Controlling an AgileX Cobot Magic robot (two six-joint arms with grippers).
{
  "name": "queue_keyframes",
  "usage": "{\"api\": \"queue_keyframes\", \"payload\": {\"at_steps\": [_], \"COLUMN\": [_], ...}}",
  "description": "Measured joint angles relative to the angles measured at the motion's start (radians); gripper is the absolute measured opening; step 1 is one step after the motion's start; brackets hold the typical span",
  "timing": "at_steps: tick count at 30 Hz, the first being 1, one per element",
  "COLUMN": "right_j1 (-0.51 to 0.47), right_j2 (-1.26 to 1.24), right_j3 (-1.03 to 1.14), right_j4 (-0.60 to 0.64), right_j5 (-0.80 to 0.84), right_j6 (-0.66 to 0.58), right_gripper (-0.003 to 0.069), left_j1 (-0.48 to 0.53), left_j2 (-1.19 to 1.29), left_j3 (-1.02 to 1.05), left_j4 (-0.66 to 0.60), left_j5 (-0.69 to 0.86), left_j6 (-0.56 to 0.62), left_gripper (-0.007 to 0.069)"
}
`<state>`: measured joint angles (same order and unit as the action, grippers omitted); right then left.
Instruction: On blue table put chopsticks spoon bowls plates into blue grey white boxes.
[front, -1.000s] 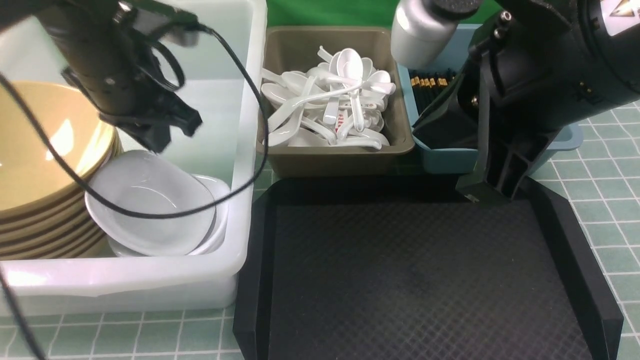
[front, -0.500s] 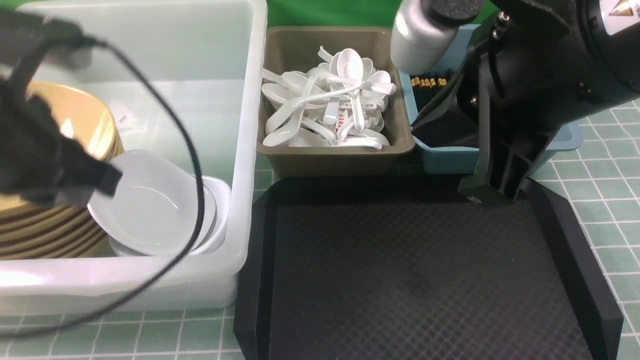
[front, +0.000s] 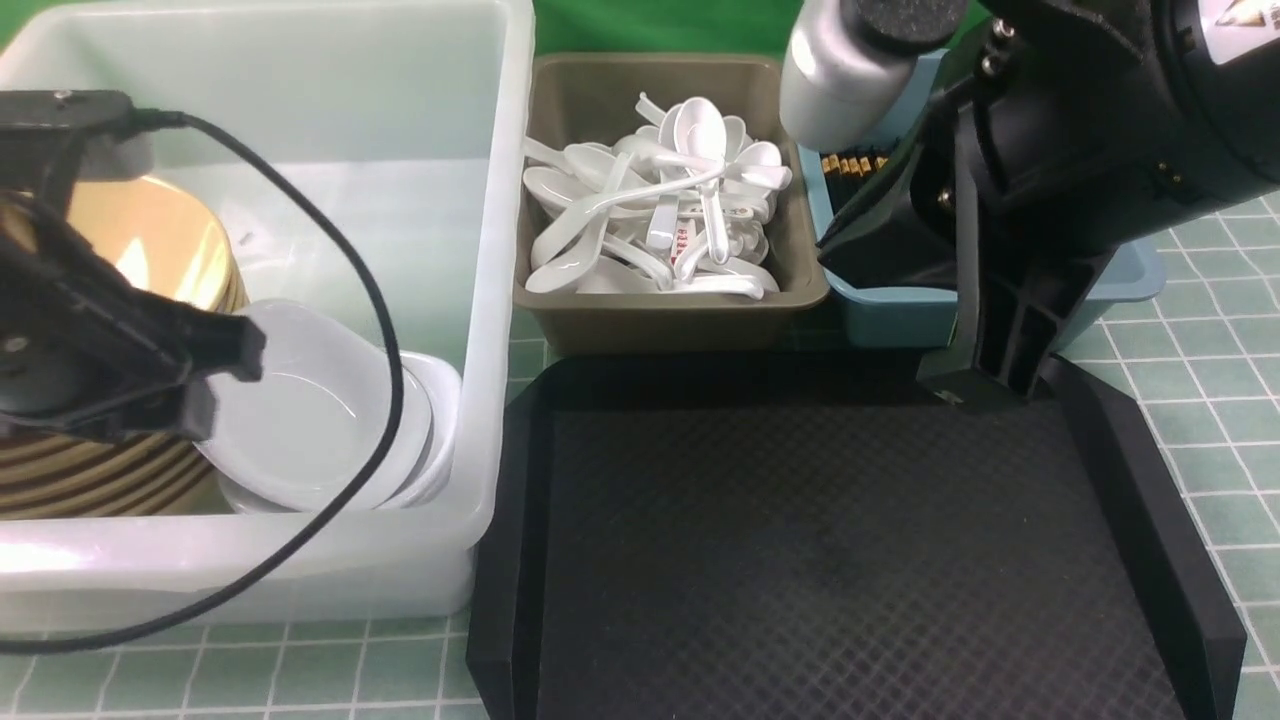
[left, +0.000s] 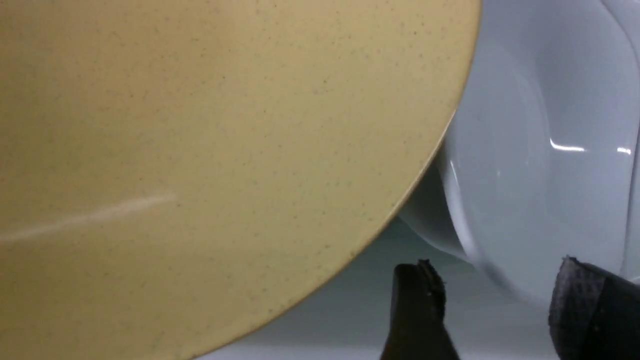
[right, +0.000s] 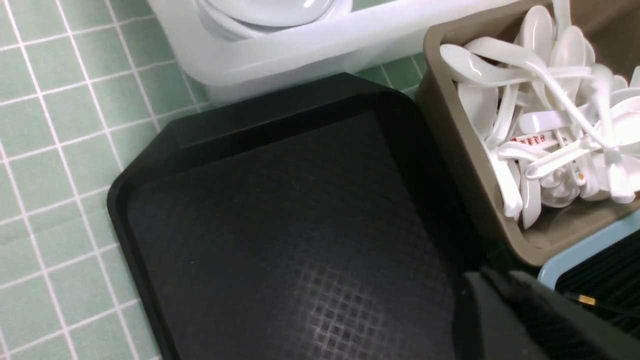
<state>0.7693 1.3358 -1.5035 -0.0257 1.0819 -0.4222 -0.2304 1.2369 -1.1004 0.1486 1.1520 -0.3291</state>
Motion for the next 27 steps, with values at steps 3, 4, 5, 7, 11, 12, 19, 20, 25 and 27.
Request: {"api": "queue_keyframes", "payload": {"at_steps": [3,4,5,7,11,12,19,20,25,27], "right_j1": [0.000,0.000,0.000,0.000,0.000,0.000,0.000,0.000,0.000,0.000], "right_j2": [0.000,0.000,0.000,0.000,0.000,0.000,0.000,0.000,0.000,0.000], "right_j3": [0.000,0.000,0.000,0.000,0.000,0.000,0.000,0.000,0.000,0.000], "right_j4": [0.000,0.000,0.000,0.000,0.000,0.000,0.000,0.000,0.000,0.000], "right_j5": [0.000,0.000,0.000,0.000,0.000,0.000,0.000,0.000,0.000,0.000], "right_j6": [0.000,0.000,0.000,0.000,0.000,0.000,0.000,0.000,0.000,0.000], "right_gripper": [0.0090,0.0091,0.0091,0.0092,0.0094,0.0094,0.0097,0.0097,0.0098,0.0099], "left_j1": [0.000,0.000,0.000,0.000,0.000,0.000,0.002,0.002,0.003,0.004], "left_j2": [0.029,0.040,0.051,0.070,0.107,0.114,0.112,0.105,0.080,0.080], "left_j3": [0.000,0.000,0.000,0.000,0.000,0.000,0.000,0.000,0.000,0.000], "left_j4": [0.002,0.002,0.002,0.001,0.002,0.004,0.003,-0.002,-0.058,-0.067], "left_j5": [-0.015,-0.023,-0.035,-0.050,-0.074,-0.075,-0.114,-0.120,-0.124,-0.124], "left_j6": [-0.039,-0.049,-0.063,-0.085,-0.110,-0.113,-0.118,-0.115,-0.095,-0.090], "left_gripper": [0.0400,0.0407,0.0407,0.0392,0.0274,0.0234,0.0013,0.0008,0.0005,0.0005]}}
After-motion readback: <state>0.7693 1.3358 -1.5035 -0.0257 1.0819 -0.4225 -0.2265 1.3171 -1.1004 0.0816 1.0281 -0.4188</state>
